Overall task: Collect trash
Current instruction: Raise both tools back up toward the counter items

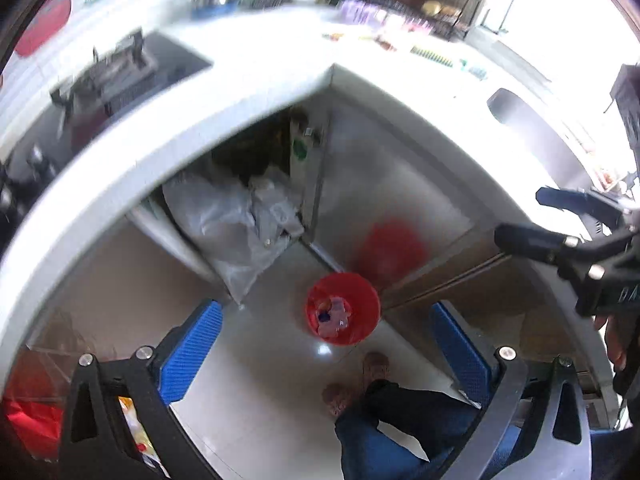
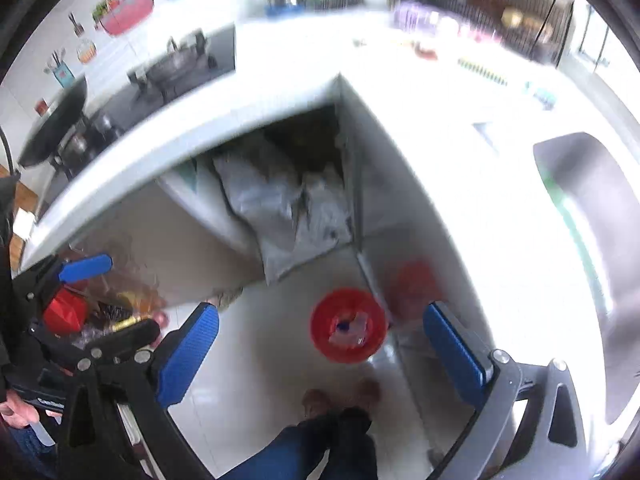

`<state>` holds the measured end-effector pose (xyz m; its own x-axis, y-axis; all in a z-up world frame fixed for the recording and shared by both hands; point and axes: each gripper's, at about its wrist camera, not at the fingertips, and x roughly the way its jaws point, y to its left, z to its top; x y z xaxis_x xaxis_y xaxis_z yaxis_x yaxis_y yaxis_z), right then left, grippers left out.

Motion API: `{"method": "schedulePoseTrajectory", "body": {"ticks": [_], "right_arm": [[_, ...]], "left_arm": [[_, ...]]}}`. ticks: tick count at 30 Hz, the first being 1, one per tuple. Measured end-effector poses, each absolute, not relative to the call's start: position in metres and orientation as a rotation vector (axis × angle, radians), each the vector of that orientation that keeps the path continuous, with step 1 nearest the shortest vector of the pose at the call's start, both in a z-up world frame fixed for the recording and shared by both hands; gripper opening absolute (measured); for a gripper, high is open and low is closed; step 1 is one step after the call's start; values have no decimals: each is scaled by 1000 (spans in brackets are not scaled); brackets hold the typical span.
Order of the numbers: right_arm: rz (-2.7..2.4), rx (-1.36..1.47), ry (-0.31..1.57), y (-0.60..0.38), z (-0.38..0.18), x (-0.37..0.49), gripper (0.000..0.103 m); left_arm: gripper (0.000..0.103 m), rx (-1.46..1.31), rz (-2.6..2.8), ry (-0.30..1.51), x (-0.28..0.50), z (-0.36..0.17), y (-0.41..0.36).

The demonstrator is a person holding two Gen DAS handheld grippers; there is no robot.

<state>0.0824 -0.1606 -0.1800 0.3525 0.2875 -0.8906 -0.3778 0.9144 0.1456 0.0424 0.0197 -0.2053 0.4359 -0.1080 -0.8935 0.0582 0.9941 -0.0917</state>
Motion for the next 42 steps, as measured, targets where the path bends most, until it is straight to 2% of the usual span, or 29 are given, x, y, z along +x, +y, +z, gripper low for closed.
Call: {"method": "schedulePoseTrajectory", "body": {"ticks": [9, 19, 32, 42], "right_arm": [[393, -45, 982, -184, -98, 94, 102], [340, -13, 881, -216, -47, 141, 102], [425, -26, 871, -261, -37, 239, 102], [481, -44, 1004, -267, -79, 312, 101]], "left_arm": [[103, -8, -149, 952, 76, -96, 5], [103, 69, -178, 901, 147, -38, -25], [103, 62, -226, 912, 268, -37, -77], [103, 34, -200, 1006, 349, -81, -81]]}}
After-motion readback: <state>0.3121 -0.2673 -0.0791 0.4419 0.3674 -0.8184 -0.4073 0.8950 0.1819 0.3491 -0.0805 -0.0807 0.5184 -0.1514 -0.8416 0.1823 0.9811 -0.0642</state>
